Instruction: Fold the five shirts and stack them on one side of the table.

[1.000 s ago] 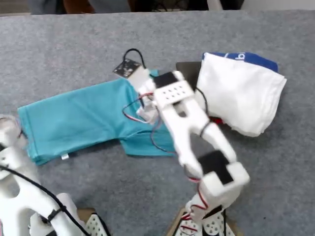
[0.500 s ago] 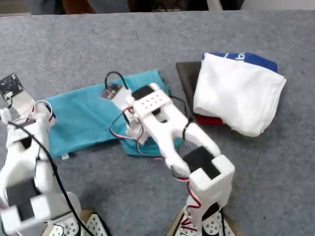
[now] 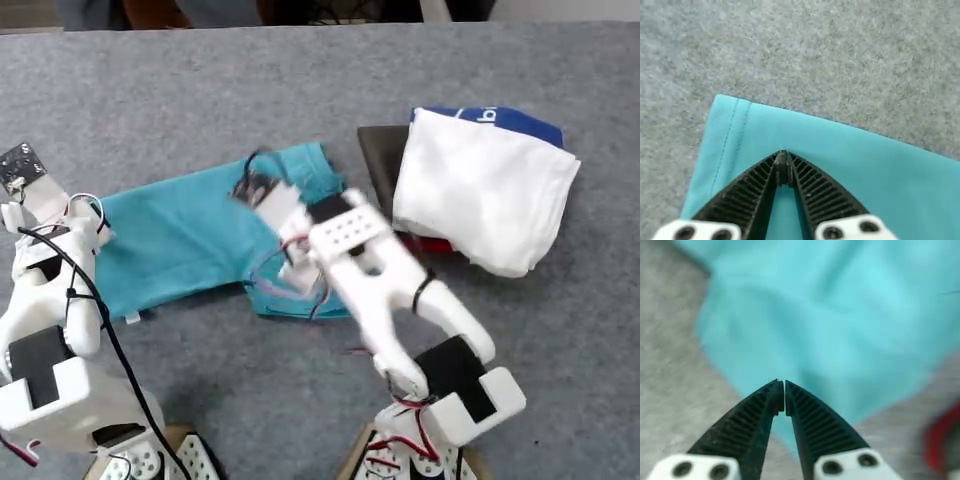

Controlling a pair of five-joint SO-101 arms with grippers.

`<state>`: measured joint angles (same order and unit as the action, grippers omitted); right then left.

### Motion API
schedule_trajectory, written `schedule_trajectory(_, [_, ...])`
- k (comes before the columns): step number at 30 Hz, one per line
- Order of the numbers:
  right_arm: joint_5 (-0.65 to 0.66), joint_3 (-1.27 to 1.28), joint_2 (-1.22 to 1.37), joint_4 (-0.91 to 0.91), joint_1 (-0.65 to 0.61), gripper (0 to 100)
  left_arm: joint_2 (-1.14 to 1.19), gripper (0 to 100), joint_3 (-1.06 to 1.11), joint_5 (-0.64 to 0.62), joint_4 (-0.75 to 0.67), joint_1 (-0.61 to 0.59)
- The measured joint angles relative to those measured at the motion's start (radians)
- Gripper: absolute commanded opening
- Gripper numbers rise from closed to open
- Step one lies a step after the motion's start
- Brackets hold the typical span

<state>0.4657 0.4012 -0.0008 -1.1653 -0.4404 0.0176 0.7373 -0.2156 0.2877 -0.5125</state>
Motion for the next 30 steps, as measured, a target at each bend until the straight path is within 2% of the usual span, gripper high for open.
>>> schedule_trajectory(6, [0.015, -0.370, 0.161, -0.025, 0.095, 1.4, 0.000, 3, 0.000, 0.000, 0.000, -0.002])
schedule_trajectory(13, [0.015, -0.812, 0.578, -0.026, 0.114, 1.4, 0.000, 3, 0.000, 0.000, 0.000, -0.002])
schedule_trajectory(18, [0.015, -1.140, 0.904, -0.037, 0.181, 1.4, 0.000, 3, -0.014, 0.000, -0.005, -0.020])
schedule_trajectory(24, [0.015, -1.560, 1.168, -0.252, 0.210, 1.4, 0.037, 3, -0.061, -0.006, -0.006, -0.060])
schedule_trajectory(30, [0.015, -1.979, 1.284, -0.468, 0.166, 1.4, 0.046, 3, -0.072, -0.008, -0.006, -0.060])
